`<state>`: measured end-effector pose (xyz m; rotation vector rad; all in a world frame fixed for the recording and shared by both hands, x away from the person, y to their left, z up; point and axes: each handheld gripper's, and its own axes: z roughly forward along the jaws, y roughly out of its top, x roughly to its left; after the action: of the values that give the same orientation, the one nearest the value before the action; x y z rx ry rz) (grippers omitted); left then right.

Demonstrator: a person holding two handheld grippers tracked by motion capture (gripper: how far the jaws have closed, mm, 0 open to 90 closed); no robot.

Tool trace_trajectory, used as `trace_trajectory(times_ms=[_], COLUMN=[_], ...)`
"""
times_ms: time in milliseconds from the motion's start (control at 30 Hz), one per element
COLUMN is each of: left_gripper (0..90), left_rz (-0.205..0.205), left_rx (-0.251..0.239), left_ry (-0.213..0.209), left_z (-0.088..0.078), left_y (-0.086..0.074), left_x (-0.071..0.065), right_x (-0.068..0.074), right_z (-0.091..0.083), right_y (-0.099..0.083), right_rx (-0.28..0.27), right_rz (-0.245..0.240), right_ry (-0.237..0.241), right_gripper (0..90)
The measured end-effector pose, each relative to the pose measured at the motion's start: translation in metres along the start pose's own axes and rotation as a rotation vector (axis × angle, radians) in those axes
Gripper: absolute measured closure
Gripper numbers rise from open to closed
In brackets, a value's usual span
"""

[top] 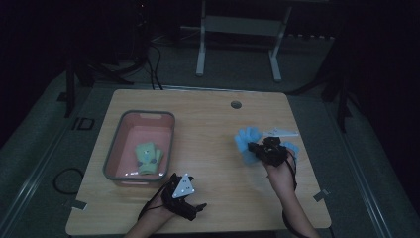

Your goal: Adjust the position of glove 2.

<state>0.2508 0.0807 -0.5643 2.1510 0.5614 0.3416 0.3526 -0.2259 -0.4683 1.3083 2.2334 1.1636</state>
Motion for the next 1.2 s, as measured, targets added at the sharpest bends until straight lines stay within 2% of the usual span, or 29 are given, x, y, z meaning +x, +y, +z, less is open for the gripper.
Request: trace_trajectory(times_ms=[33, 167, 200, 267, 333, 400, 467, 533, 600, 733, 833, 1033, 1133, 1200], left_gripper=[2.7, 2.7, 2.7, 2.7, 2.7, 2.8, 2.7, 2.7, 2.7, 2.7, 2.7, 2.7, 2.7, 2.7], left_rz=[0.003, -0.001, 0.0, -0.001, -0.002, 0.002, 0.005, 0.003, 0.003, 0.001, 0.001, -0.01, -0.009, -0.008], left_rx=[0.001, 0.001, 0.0, -0.001, -0.003, 0.0, 0.002, 0.0, 0.002, 0.0, -0.001, -0.011, -0.01, -0.01], left_ry=[0.001, -0.002, -0.002, -0.004, -0.005, -0.004, -0.003, -0.004, -0.001, -0.003, -0.005, -0.009, -0.012, -0.012], left_z=[0.0, 0.0, 0.0, 0.0, 0.0, 0.0, 0.0, 0.0, 0.001, 0.001, 0.001, 0.0, 0.0, 0.0], left_y=[0.0, 0.0, 0.0, 0.0, 0.0, 0.0, 0.0, 0.0, -0.001, -0.001, -0.001, -0.002, -0.002, -0.002], left_x=[0.0, 0.0, 0.0, 0.0, 0.0, 0.0, 0.0, 0.0, 0.0, 0.0, 0.0, 0.002, 0.002, 0.001], right_x=[0.004, 0.022, 0.026, 0.032, 0.038, 0.042, 0.046, 0.047, 0.049, 0.047, 0.048, 0.053, 0.053, 0.052], right_z=[-0.002, -0.006, -0.007, -0.006, -0.003, 0.0, 0.004, 0.01, 0.015, 0.029, 0.039, 0.056, 0.06, 0.06], right_y=[-0.003, -0.015, -0.017, -0.022, -0.025, -0.03, -0.036, -0.04, -0.044, -0.053, -0.058, -0.067, -0.069, -0.07], right_rx=[-0.005, -0.011, -0.012, -0.012, -0.013, -0.015, -0.018, 0.002, 0.008, 0.036, 0.045, 0.088, 0.096, 0.096], right_rz=[0.014, 0.052, 0.041, 0.058, 0.046, 0.065, 0.067, 0.075, 0.081, 0.124, 0.15, 0.129, 0.112, 0.117], right_ry=[0.016, 0.019, 0.004, 0.001, -0.036, -0.024, -0.038, -0.023, -0.032, -0.009, -0.016, -0.041, -0.067, -0.063], right_gripper=[87.4, 87.4, 87.4, 87.4, 87.4, 87.3, 87.3, 87.3, 87.3, 87.3, 87.3, 85.3, 79.6, 77.0])
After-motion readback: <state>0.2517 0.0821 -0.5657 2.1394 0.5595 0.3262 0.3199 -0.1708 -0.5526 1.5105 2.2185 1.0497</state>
